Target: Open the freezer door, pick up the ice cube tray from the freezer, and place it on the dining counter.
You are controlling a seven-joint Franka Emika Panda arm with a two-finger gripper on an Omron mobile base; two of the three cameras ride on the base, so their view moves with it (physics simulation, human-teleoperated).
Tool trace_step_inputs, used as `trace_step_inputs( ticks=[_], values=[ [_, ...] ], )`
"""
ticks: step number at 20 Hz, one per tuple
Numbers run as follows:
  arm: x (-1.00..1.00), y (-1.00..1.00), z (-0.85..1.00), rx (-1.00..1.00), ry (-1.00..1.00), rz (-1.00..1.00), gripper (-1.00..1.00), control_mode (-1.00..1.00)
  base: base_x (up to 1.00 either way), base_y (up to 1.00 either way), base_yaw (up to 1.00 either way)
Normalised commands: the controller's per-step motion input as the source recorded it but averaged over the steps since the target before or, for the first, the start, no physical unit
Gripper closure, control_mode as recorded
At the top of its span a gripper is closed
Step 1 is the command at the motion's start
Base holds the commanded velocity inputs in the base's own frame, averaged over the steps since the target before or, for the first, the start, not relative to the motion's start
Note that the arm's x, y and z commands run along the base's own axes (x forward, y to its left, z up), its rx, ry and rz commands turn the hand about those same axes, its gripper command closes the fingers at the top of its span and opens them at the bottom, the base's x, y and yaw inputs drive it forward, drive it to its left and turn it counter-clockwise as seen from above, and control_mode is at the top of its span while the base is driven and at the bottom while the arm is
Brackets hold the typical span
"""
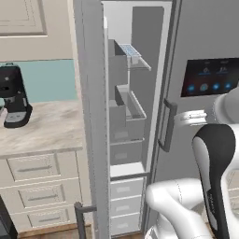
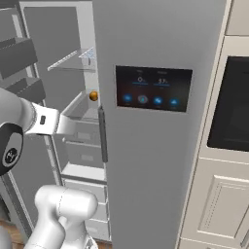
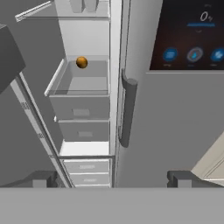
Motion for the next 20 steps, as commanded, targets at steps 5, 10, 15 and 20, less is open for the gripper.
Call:
trace_step_inputs(
  ticks=[5,10,15,20],
  values=[
    [0.00,0.00,0.00,0.00,0.00,0.00,-1.00,1.00,0.10,0.22,0.04],
    [0.00,0.00,0.00,0.00,0.00,0.00,-1.00,1.00,0.25,-0.01,0.11],
    [0.00,0.00,0.00,0.00,0.00,0.00,-1.00,1.00,0.35,-0.22,0.11],
    [0.00,0.00,0.00,0.00,0.00,0.00,-1.00,1.00,0.45,-0.26,0.11]
  ],
)
